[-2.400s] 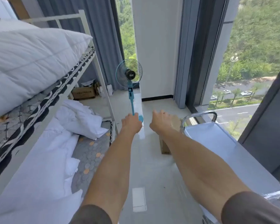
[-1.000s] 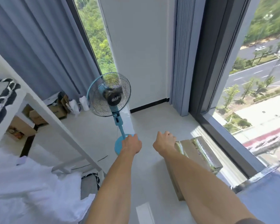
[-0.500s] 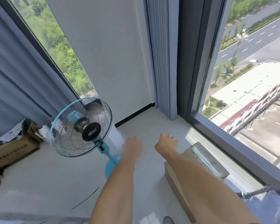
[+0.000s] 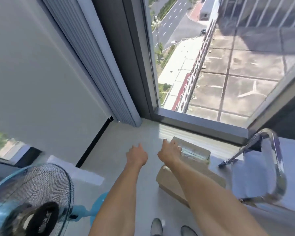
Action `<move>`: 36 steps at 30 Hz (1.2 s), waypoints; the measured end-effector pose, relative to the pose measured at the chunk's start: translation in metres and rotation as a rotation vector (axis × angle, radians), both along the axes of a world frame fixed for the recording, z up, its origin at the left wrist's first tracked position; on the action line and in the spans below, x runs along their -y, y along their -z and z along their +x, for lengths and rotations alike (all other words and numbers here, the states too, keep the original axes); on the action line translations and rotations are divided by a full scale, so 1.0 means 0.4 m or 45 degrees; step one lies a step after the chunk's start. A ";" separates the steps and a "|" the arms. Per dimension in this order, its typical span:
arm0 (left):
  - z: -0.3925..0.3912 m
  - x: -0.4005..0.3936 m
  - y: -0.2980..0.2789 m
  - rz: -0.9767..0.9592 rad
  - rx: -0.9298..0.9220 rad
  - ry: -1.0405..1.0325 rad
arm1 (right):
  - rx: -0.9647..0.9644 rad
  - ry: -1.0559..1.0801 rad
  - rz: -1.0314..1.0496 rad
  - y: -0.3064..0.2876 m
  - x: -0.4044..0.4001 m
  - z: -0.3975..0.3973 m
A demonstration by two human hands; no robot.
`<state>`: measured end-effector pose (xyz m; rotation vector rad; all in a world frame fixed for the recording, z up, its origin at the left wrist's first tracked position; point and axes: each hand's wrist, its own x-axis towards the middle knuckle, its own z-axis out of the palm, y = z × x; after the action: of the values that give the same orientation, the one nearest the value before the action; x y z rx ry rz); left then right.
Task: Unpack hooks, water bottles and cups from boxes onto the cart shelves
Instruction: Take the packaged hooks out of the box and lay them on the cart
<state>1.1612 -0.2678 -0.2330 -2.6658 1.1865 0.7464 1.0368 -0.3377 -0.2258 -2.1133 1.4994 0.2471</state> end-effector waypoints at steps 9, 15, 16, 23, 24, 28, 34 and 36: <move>0.067 0.133 0.231 -0.036 -0.044 0.350 | -0.040 0.411 0.032 0.241 0.045 -0.004; 0.038 0.180 0.492 -0.102 -0.006 0.500 | -0.083 0.539 -0.028 0.490 0.070 -0.062; 0.023 0.189 0.560 -0.120 -0.013 0.524 | -0.100 0.555 -0.039 0.559 0.073 -0.079; -0.126 0.239 1.153 -0.247 -0.106 0.659 | -0.375 0.733 -0.048 1.195 0.031 -0.230; -0.147 0.240 1.229 -0.275 -0.104 0.682 | -0.392 0.772 -0.060 1.273 0.026 -0.251; -0.210 0.225 1.446 -0.352 -0.081 0.795 | -0.439 0.906 -0.036 1.476 0.017 -0.294; -0.256 0.165 1.520 -0.528 -0.070 0.802 | -0.333 0.971 -0.130 1.529 0.023 -0.307; -0.280 0.142 1.512 -0.577 -0.140 0.776 | -0.269 1.049 -0.097 1.509 0.023 -0.314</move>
<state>1.0493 -0.3247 -0.8378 -2.3340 2.2736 0.5661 0.9112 -0.3470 -0.8294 -1.3773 2.3812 0.1027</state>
